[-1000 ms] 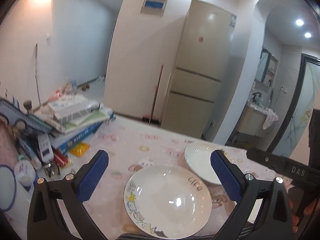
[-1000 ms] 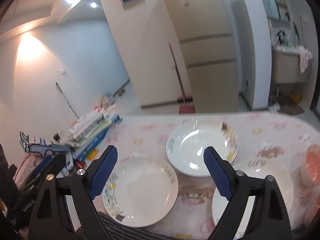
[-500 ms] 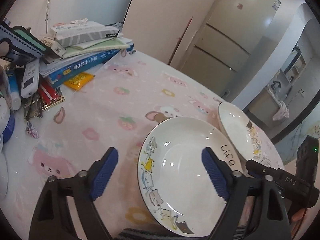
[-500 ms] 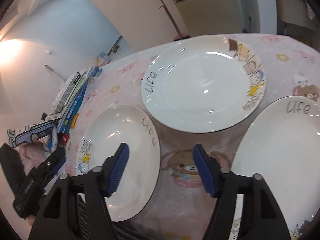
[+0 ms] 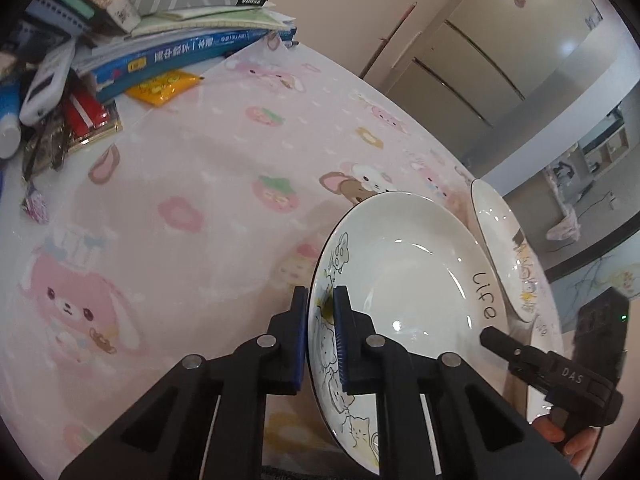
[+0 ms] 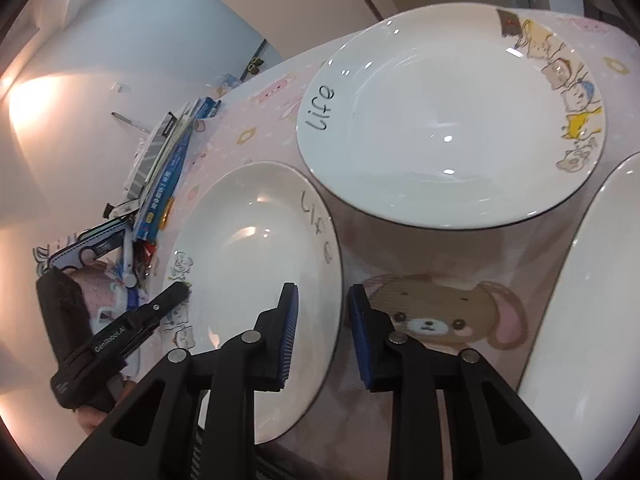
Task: Organize plates and bowls
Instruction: 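Close the right gripper on the plate rim and lift it, then carry the held plate with the right gripper onto another white plate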
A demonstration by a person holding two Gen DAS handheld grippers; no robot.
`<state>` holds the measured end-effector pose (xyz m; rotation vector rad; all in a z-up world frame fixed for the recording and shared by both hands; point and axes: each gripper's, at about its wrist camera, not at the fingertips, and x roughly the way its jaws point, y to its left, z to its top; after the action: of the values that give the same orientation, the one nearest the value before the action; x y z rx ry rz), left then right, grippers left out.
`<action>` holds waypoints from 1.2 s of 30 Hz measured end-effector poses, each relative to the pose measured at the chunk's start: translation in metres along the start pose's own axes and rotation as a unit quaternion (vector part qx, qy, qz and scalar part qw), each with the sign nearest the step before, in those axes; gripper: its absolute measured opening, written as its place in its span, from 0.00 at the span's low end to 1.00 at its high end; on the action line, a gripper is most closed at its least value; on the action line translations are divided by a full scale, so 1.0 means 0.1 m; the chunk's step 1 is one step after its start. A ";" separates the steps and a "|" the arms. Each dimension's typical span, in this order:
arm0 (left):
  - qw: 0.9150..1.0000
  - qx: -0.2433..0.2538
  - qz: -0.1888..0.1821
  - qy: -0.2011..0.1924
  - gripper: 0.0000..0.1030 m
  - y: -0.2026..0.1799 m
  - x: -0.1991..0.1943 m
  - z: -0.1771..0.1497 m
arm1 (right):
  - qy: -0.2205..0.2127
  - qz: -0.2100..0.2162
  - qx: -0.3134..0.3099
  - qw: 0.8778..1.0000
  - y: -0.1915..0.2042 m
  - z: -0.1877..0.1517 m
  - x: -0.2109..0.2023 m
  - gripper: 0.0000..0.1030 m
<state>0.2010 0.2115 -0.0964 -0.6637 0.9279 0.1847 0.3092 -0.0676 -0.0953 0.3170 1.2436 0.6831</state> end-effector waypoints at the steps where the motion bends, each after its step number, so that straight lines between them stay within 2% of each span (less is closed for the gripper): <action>1: 1.000 -0.001 -0.002 0.000 0.13 0.00 0.00 0.00 | 0.003 0.008 0.004 1.000 -0.01 0.00 0.01 0.23; 3: 1.000 -0.001 -0.004 -0.001 0.13 0.01 0.00 -0.01 | -0.001 0.013 0.007 1.000 -0.02 0.00 0.02 0.21; 5: 1.000 -0.005 -0.015 0.006 0.13 0.04 0.03 -0.01 | -0.004 0.007 0.014 1.000 -0.05 0.01 0.02 0.10; 8: 0.999 -0.010 -0.027 0.015 0.13 0.06 0.04 0.00 | -0.021 -0.002 0.022 1.000 -0.06 0.01 0.02 0.10; 13: 1.000 0.003 -0.014 0.009 0.13 0.00 0.01 -0.03 | -0.026 -0.007 0.015 1.000 -0.05 0.00 0.01 0.10; 16: 0.999 0.031 0.001 -0.026 0.13 -0.11 -0.12 -0.05 | -0.034 -0.026 -0.013 0.999 0.02 -0.01 -0.01 0.12; 19: 0.997 0.057 0.016 -0.057 0.13 -0.21 -0.22 -0.06 | -0.049 -0.016 -0.028 0.998 0.11 -0.01 -0.08 0.12; 24: 0.993 0.063 -0.037 -0.098 0.13 -0.22 -0.43 -0.05 | -0.075 -0.011 -0.041 0.996 0.17 -0.01 -0.26 0.12; 28: 0.979 0.099 -0.068 -0.166 0.13 -0.37 -0.73 -0.13 | -0.104 0.015 -0.035 0.994 0.19 0.01 -0.44 0.13; 31: 0.972 0.119 -0.072 -0.191 0.13 -0.47 -0.87 -0.19 | -0.125 0.027 -0.037 0.991 0.24 0.02 -0.59 0.13; 36: 0.971 0.106 -0.066 -0.203 0.13 -0.65 -1.08 -0.18 | -0.149 0.022 -0.048 0.987 0.35 0.02 -0.85 0.13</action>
<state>0.1515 0.1635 0.0106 -0.4638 0.4997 0.0957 0.2871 -0.0942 -0.0105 0.3543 0.9176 0.7037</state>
